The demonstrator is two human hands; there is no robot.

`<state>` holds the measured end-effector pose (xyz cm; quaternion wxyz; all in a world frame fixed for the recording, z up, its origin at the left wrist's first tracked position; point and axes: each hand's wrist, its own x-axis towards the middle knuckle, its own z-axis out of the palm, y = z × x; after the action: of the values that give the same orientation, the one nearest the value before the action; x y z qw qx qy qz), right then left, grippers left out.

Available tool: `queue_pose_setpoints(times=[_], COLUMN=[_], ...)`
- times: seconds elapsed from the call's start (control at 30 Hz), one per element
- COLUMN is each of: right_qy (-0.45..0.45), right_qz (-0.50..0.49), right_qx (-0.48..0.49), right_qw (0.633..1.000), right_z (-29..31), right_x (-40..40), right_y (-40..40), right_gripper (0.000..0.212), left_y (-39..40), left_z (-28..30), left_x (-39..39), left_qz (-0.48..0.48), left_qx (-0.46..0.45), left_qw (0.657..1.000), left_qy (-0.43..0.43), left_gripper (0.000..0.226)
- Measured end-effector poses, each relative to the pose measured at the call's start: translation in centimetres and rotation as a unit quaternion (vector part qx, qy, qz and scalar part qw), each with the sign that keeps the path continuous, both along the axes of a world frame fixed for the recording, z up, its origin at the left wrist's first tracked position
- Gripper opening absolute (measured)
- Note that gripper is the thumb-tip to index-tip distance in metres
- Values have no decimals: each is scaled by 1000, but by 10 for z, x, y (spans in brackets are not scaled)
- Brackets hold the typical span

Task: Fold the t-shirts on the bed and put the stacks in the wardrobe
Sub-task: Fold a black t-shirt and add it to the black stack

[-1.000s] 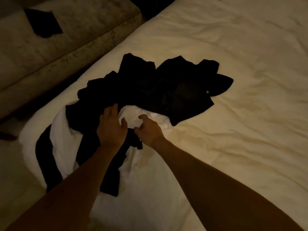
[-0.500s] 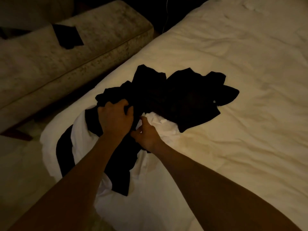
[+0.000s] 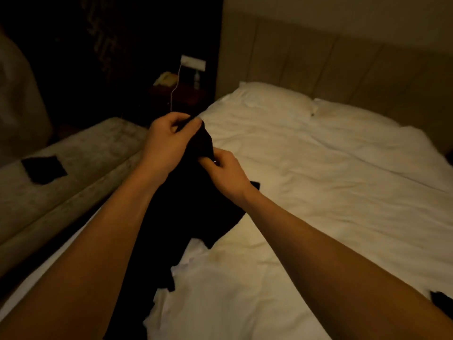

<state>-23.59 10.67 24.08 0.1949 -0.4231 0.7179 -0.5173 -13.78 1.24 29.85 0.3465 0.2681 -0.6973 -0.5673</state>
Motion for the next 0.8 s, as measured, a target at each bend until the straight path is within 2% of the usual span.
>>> queue_pose_setpoints(times=[0.1, 0.2, 0.23, 0.3, 0.37, 0.43, 0.47, 0.53, 0.6, 0.73, 0.8], right_qy=[12, 19, 12, -12, -33, -30, -17, 13, 25, 18, 60], right_qz=[-49, -98, -108, -127, -140, -155, -167, -203, -230, -248, -280], right_qx=[-38, -75, -88, -101, -105, -96, -85, -60, -48, -24, 7], right_qw=[998, 992, 990, 987, 984, 983, 982, 977, 972, 968, 958], right_z=[41, 72, 81, 98, 112, 125, 130, 137, 141, 139, 126], right_x=[-17, -29, -33, -39, -46, -52, -55, -60, -65, -58, -53], right_y=[41, 83, 96, 124, 154, 182, 197, 225, 255, 310, 335], right_gripper=[19, 25, 27, 27, 26, 26, 28, 36, 42, 25, 30], left_y=[33, 66, 77, 102, 130, 157, 171, 199, 228, 292, 322], left_z=[30, 49, 54, 62, 69, 78, 83, 99, 116, 138, 142], left_x=[-11, -17, -19, -24, -30, -38, -43, -51, -62, -86, -95], left_qz=[-58, -144, -171, -207, -216, -213, -212, -203, -217, -257, -245], left_qx=[20, 56, 55, 43, -7, -53, -47, 27, 98, 151, 192], left_qw=[997, 984, 980, 975, 975, 975, 976, 978, 965, 939, 930], left_qy=[-47, -90, -91, -65, -46, -34, -15, 48, 110, 172, 194], left_gripper=[42, 74, 78, 75, 65, 53, 45, 33, 27, 27, 25])
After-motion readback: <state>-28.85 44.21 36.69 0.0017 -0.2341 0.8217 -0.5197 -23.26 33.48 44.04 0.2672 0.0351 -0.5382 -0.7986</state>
